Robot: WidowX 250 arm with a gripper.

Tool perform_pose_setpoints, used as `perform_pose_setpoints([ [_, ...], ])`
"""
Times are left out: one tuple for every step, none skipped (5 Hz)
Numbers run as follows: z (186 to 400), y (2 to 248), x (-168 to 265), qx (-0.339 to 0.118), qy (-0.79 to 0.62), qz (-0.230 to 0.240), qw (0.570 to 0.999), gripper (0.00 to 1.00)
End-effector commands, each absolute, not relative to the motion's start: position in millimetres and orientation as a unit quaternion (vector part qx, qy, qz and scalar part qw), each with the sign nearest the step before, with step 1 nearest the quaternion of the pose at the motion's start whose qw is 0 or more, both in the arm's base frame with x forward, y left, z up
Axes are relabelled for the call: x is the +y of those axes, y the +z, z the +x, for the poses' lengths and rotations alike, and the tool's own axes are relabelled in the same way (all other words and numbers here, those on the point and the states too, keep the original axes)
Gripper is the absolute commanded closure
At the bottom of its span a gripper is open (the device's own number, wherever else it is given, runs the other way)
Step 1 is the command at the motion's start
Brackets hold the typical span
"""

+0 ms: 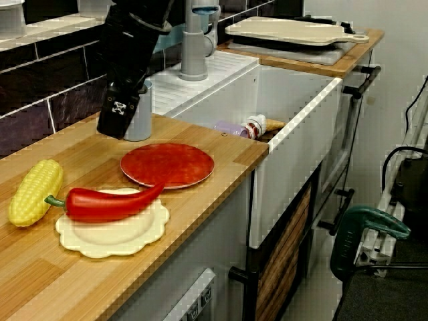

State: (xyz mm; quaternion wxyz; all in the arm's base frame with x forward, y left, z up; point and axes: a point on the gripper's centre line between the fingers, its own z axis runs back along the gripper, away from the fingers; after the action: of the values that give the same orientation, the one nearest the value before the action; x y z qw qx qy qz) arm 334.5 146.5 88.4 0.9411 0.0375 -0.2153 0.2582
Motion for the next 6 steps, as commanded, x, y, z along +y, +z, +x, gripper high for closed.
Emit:
perform_pose_setpoints([
  [349.0, 114.5, 157.8, -0.255, 0.210, 0.030, 0.943, 0.00],
  [353.0, 111.1, 159.7, -0.261, 0.206, 0.031, 0.943, 0.00],
  [357.5, 104.2, 161.0, -0.271, 0.203, 0.033, 0.940, 0.00],
  [366.1, 96.8, 160.8, -0.274, 0.202, 0.030, 0.940, 0.00],
  [375.4, 92.9, 158.5, -0.270, 0.197, 0.033, 0.942, 0.00],
  [382.8, 92.6, 156.6, -0.259, 0.183, 0.026, 0.948, 0.00],
])
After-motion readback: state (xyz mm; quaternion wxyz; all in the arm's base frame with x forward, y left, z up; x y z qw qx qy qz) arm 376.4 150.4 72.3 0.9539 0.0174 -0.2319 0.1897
